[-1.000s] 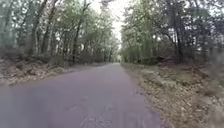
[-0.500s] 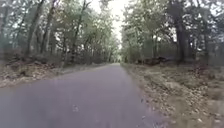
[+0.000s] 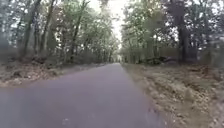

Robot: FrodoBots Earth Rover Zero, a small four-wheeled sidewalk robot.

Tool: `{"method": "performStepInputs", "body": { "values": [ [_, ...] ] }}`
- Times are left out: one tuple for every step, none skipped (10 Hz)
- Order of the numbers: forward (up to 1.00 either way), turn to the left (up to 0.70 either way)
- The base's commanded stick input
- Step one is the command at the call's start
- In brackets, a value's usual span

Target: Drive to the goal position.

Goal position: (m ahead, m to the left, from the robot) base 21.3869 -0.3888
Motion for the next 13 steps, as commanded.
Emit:
{"method": "performStepInputs", "body": {
  "values": [
    [0.7, 0.0],
    [0.7, 0.0],
    [0.7, 0.0],
    [0.7, 0.0],
    [0.7, 0.0],
    [0.7, 0.0],
    [0.7, 0.0],
    [0.7, 0.0],
    [0.7, 0.0],
    [0.7, 0.0],
    [0.7, 0.0],
    [0.7, 0.0],
    [0.7, 0.0]
  ]
}}
